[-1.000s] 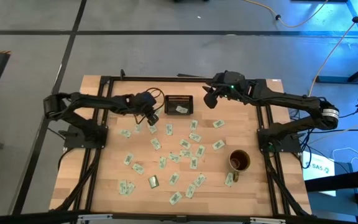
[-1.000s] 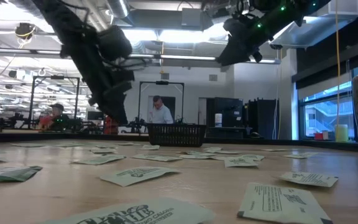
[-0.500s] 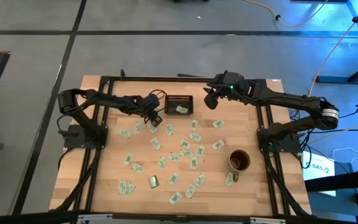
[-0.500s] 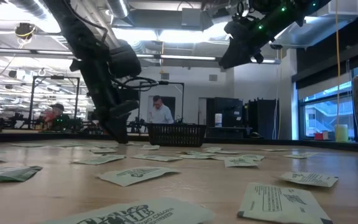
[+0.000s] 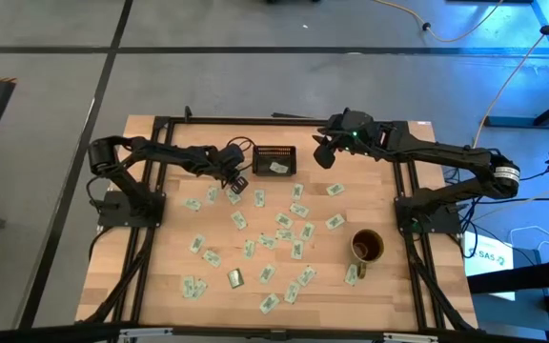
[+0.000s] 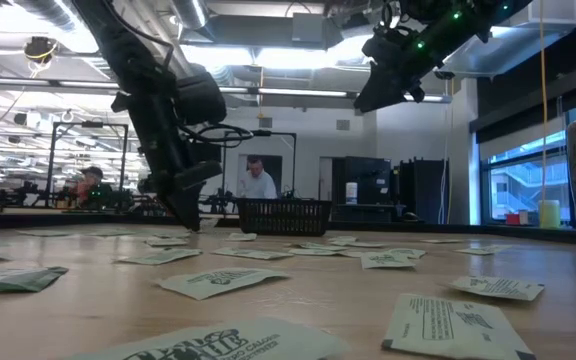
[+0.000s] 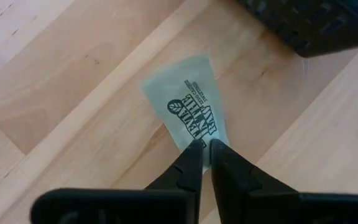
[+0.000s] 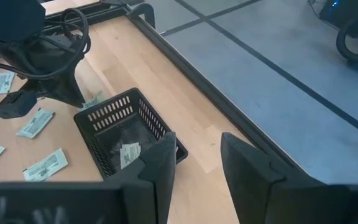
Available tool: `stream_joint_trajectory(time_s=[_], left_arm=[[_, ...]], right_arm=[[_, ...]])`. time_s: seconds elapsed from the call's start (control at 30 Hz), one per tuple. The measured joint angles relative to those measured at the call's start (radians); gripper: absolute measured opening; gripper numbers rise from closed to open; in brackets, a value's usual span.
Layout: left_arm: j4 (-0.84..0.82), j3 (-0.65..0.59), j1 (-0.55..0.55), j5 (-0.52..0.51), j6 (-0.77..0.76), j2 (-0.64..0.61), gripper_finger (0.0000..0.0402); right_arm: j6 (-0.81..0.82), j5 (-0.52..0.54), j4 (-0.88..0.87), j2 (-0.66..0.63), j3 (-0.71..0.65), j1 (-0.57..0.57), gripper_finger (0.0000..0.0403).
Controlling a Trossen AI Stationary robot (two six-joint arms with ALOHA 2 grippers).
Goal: Pick and place Stevia / Truvia into bins
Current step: Put the white stevia packet into the black bin
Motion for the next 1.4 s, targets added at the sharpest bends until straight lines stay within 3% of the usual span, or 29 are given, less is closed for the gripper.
stream_joint_trajectory(time_s=[0.33, 0.5, 0.63, 0.87, 1.4], left_arm=[[-0.035, -0.006, 0.000, 0.036, -0.038, -0.178, 0.0005], [0.100, -0.005, 0.000, -0.008, -0.067, -0.278, 0.0005], [0.249, -0.004, 0.000, 0.029, -0.031, -0.298, 0.0005], [0.409, -0.002, 0.000, 0.080, -0.027, -0.239, 0.0005], [0.478, -0.001, 0.000, 0.133, -0.035, -0.007, 0.0011]], right_arm=[[0.000, 0.000, -0.007, 0.000, 0.000, 0.000, 0.0132], [0.000, 0.000, -0.006, 0.000, 0.000, 0.000, 0.0132], [0.000, 0.000, -0.004, 0.000, 0.000, 0.000, 0.0132], [0.000, 0.000, -0.002, 0.000, 0.000, 0.000, 0.0132], [0.001, 0.000, -0.004, 0.000, 0.000, 0.000, 0.0132]])
